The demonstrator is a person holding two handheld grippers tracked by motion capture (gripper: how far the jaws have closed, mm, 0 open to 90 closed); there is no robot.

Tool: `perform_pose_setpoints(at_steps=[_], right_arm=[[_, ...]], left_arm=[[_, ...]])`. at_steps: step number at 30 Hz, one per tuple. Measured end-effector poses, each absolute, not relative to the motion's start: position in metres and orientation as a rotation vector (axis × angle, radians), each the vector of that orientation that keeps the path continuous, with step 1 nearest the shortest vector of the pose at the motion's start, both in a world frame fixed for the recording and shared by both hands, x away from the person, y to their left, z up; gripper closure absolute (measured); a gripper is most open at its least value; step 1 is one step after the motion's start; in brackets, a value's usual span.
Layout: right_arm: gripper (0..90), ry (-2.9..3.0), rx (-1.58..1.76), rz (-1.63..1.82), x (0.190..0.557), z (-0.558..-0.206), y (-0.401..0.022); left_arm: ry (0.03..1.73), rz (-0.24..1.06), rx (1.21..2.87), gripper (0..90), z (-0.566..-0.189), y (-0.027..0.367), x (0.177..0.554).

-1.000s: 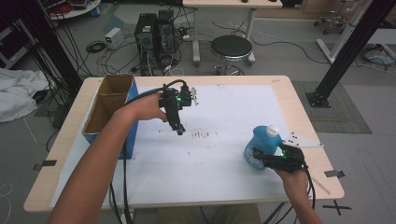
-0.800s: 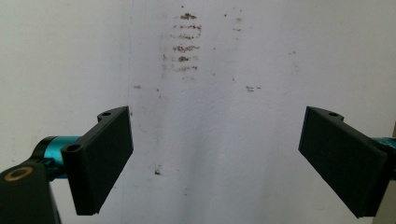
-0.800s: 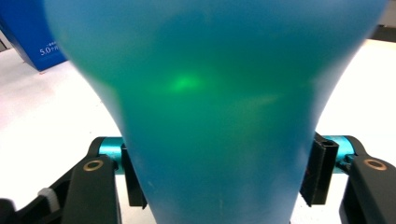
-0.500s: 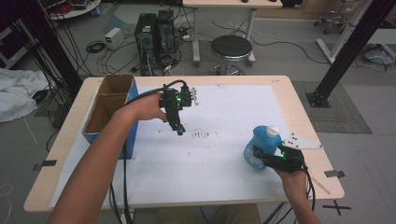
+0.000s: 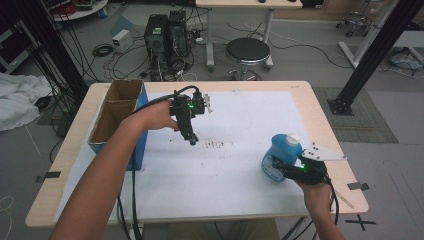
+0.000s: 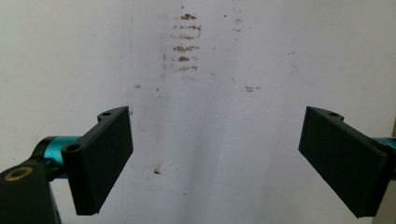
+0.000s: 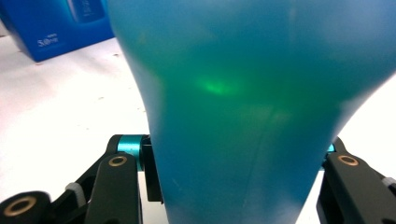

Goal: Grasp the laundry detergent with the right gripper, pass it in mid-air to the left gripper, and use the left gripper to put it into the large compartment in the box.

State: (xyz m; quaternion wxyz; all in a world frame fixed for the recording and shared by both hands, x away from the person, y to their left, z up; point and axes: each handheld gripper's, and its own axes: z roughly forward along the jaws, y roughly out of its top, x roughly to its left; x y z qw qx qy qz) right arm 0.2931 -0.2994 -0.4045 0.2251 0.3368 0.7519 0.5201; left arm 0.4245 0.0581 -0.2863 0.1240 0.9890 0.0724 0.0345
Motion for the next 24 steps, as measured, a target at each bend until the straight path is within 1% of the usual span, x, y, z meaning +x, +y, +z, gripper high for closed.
perform_pose_setpoints(at_steps=[11, 20, 24], right_arm=[[45.6, 2.248, 0.757, 1.481, 0.296, -0.366, -0.301], [45.5, 2.406, 0.583, 1.558, 0.304, -0.343, -0.301], [45.4, 2.454, 0.521, 1.554, 0.31, -0.334, -0.299]], left_arm=[[0.194, 0.113, 2.868, 9.9, -0.274, 0.058, 0.41], [0.168, 0.123, 2.856, 10.0, -0.257, 0.055, 0.396], [0.161, 0.107, 2.863, 9.9, -0.252, 0.051, 0.389]])
